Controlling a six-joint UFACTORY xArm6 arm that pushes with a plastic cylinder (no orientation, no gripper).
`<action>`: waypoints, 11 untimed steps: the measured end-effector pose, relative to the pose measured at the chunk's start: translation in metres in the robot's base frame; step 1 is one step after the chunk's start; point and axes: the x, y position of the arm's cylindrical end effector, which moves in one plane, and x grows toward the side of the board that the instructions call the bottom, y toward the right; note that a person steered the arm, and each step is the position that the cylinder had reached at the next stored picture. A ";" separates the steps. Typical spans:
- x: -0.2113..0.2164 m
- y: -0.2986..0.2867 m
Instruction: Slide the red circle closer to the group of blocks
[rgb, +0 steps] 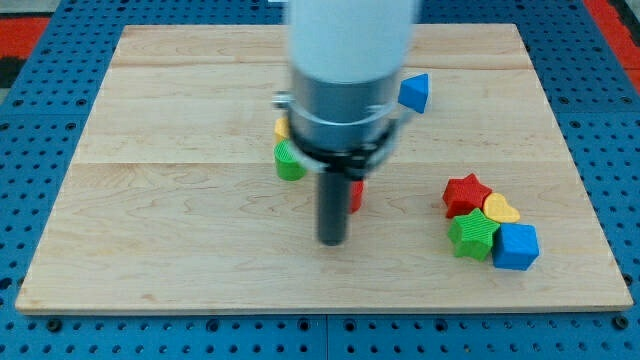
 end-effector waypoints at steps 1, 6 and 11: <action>-0.024 -0.039; -0.057 0.060; -0.110 0.046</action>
